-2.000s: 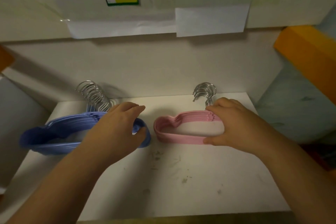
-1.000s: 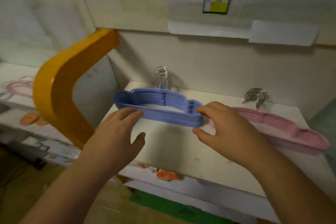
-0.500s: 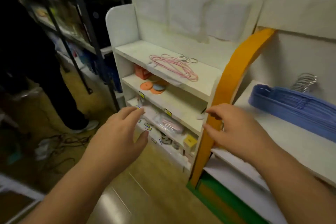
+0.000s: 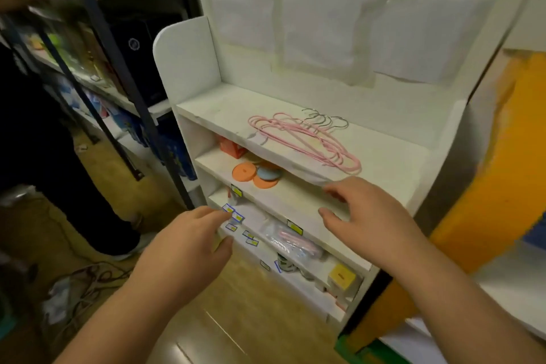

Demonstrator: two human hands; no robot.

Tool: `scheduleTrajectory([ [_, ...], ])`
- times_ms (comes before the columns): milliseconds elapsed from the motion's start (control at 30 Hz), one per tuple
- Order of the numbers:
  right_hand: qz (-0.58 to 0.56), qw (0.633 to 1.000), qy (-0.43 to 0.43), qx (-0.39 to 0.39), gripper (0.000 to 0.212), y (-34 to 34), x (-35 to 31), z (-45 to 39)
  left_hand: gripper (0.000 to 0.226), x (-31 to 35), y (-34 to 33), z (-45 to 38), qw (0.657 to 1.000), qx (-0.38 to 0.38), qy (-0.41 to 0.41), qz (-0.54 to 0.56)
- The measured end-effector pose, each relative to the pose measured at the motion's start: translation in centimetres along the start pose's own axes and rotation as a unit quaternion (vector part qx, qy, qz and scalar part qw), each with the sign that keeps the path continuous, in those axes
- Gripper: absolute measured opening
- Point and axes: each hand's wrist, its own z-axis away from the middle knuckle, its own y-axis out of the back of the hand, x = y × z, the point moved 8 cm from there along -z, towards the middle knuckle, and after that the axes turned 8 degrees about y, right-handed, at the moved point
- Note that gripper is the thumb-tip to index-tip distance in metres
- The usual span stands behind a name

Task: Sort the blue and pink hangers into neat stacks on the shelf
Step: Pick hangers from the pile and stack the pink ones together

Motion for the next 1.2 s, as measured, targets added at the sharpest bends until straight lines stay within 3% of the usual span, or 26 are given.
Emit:
scheduleTrajectory([
  [267, 0.0, 0.997, -0.082, -0.002, 0.041, -2.1, 4.4, -11.5, 0.049, -0.2, 0.0, -13.1, 0.997, -0.011, -0.052, 0.049],
  [400, 0.036, 0.99, -0.138, 0.01, 0.042, -2.3, 7.0, -15.6, 0.045, 0.5, -1.0, -20.8, 0.989, -0.028, -0.124, 0.079],
  [533, 0.111, 0.964, -0.234, -0.053, 0.057, -4.0, 10.0, -18.0, 0.047, 1.8, -2.2, -28.1, 0.975, -0.061, -0.195, 0.09],
  [667, 0.084, 0.953, -0.281, -0.078, 0.08, -6.0, 11.6, -20.4, 0.045, 3.2, -3.3, -33.7, 0.954, -0.082, -0.273, 0.088],
  [900, 0.04, 0.948, -0.293, -0.12, 0.096, -7.5, 12.3, -22.5, 0.055, 4.3, -4.1, -38.2, 0.932, -0.103, -0.332, 0.102],
  [1200, 0.055, 0.947, -0.316, -0.034, 0.094, -4.3, 11.6, -19.6, 0.065, 4.1, -4.4, -40.8, 0.937, -0.079, -0.332, 0.07],
])
